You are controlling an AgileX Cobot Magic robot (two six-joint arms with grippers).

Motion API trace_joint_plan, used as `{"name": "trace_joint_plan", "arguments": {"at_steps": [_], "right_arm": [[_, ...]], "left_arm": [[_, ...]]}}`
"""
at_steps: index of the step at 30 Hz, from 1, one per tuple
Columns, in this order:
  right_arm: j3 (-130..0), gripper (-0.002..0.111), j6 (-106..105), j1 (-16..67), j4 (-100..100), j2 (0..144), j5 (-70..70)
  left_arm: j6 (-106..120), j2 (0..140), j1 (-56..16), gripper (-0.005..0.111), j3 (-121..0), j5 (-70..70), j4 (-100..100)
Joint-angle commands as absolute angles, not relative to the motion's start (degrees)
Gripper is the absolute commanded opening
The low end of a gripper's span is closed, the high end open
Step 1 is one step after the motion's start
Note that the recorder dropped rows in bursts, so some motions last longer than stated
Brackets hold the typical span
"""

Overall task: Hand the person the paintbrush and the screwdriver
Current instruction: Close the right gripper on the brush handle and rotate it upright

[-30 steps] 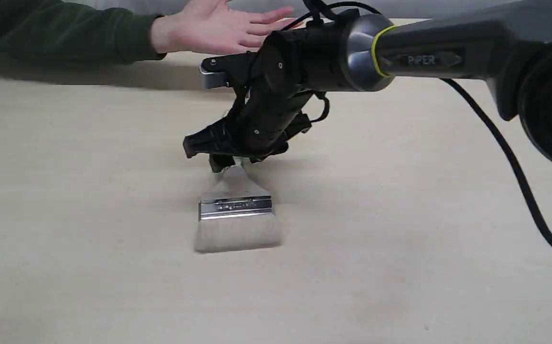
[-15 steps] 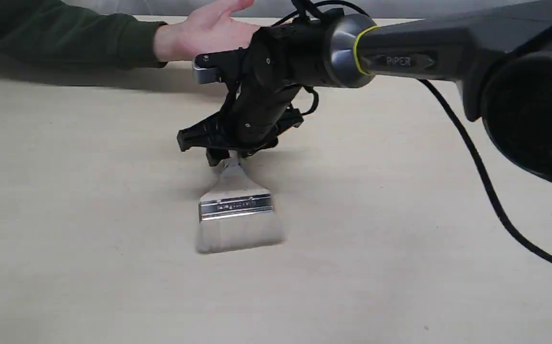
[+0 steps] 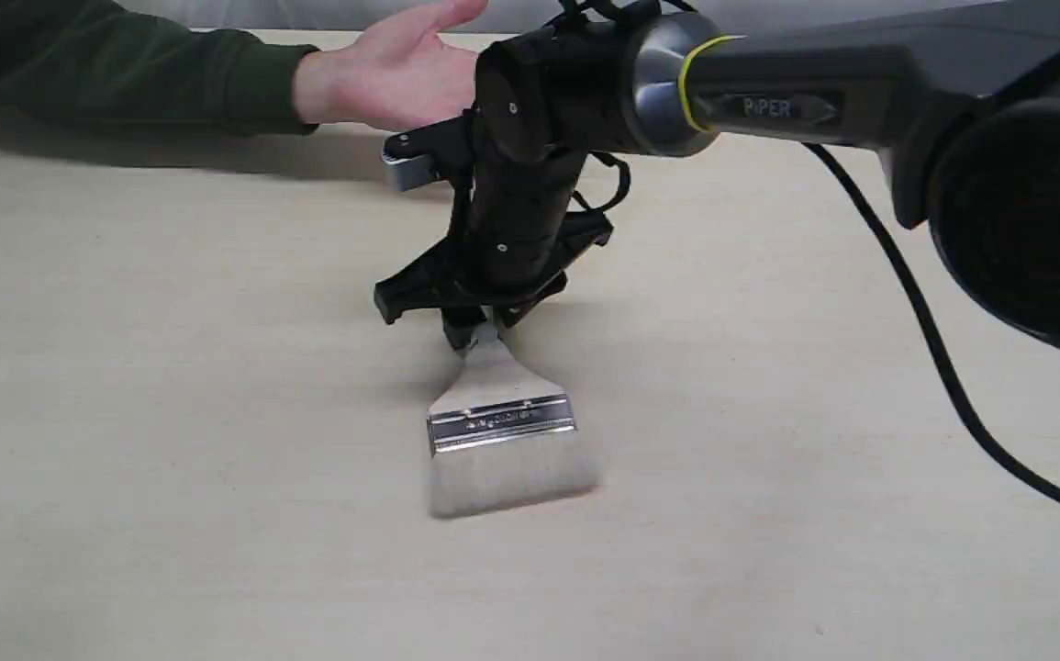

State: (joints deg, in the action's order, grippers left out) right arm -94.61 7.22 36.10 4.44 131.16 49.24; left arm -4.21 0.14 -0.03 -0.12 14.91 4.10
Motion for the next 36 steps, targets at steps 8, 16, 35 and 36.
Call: {"name": "trace_joint_plan", "arguments": {"at_steps": [8,16,35,36], "right_arm": [[-93.29,0.043,3.4,36.15,5.5,133.19,57.51],[-93.29,0.004,0.78,36.15,5.5,133.11,55.16],[-89.43,0.004,-2.25,36.15,7.17,122.9,47.6],[-88.9,0.004,-2.35,36.15,7.17,122.07,47.3]], "left_arm": [[-4.32,0.0,-0.4,0.0,0.0,14.37,3.84],[-4.32,0.0,-0.4,0.0,0.0,14.37,3.96],[-4.32,0.0,-0.4,0.0,0.0,14.26,3.96],[-4.32,0.0,-0.4,0.0,0.0,14.26,3.96]]}}
